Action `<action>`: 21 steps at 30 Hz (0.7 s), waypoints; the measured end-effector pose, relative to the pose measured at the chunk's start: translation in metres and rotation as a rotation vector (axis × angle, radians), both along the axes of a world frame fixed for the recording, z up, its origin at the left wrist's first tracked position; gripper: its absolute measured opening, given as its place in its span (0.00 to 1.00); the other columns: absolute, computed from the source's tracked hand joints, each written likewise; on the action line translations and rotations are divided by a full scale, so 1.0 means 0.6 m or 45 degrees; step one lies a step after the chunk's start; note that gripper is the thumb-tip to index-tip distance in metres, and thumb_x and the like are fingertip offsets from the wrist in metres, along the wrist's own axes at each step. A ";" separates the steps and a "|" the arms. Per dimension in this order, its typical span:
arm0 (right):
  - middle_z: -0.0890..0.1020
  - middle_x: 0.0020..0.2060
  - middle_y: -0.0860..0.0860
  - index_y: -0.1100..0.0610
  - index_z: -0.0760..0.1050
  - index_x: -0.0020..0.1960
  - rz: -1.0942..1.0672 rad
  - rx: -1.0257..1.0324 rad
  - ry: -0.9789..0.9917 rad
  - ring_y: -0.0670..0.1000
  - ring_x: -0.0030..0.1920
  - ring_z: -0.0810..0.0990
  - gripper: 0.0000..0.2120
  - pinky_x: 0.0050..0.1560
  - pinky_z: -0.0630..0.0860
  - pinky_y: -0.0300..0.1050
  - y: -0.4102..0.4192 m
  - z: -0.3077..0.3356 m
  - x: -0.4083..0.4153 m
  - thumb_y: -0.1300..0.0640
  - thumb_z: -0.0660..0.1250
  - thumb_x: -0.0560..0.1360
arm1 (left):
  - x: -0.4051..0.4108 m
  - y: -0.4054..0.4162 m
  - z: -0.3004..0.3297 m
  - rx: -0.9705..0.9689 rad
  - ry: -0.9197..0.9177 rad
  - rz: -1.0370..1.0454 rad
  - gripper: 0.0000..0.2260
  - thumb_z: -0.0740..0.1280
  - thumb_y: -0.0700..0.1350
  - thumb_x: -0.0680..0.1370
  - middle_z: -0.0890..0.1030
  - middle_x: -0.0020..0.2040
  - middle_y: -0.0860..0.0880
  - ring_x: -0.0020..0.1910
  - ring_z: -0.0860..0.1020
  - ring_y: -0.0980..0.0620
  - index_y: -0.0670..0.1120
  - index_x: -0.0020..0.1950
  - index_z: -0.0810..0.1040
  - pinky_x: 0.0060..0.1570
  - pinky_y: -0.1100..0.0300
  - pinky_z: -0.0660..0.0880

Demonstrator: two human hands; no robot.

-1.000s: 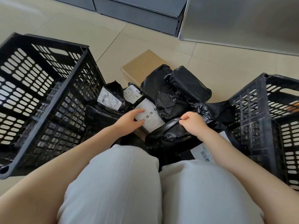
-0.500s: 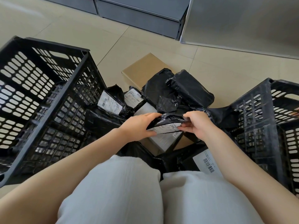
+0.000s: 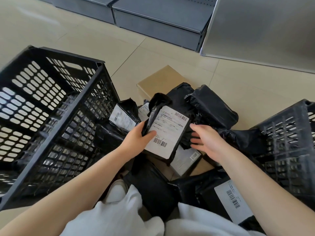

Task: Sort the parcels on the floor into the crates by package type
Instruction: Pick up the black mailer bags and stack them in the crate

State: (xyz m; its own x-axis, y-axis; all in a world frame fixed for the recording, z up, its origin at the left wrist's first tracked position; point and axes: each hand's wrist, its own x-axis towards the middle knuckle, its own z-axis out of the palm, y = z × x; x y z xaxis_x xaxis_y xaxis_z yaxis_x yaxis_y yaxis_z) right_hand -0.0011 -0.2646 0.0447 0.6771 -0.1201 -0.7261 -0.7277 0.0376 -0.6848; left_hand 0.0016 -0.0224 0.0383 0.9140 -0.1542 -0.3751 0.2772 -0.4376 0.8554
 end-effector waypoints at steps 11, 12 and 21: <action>0.85 0.54 0.53 0.56 0.71 0.69 0.358 0.110 -0.111 0.53 0.52 0.85 0.16 0.54 0.82 0.50 0.062 0.020 0.017 0.53 0.64 0.82 | -0.002 0.024 0.022 -0.287 0.200 0.186 0.12 0.63 0.47 0.82 0.83 0.55 0.56 0.52 0.83 0.57 0.53 0.66 0.74 0.49 0.63 0.80; 0.84 0.55 0.53 0.56 0.71 0.69 0.367 0.112 -0.116 0.53 0.52 0.85 0.16 0.52 0.82 0.48 0.065 0.022 0.016 0.54 0.64 0.82 | -0.003 0.026 0.024 -0.302 0.222 0.193 0.12 0.63 0.47 0.82 0.83 0.56 0.55 0.53 0.83 0.55 0.53 0.66 0.74 0.52 0.60 0.80; 0.83 0.56 0.53 0.57 0.71 0.70 0.392 0.076 -0.189 0.51 0.52 0.84 0.16 0.45 0.83 0.43 0.086 0.036 0.018 0.54 0.62 0.83 | -0.008 0.056 0.027 -0.435 0.290 0.236 0.10 0.68 0.46 0.79 0.85 0.55 0.53 0.54 0.84 0.51 0.59 0.59 0.77 0.60 0.49 0.78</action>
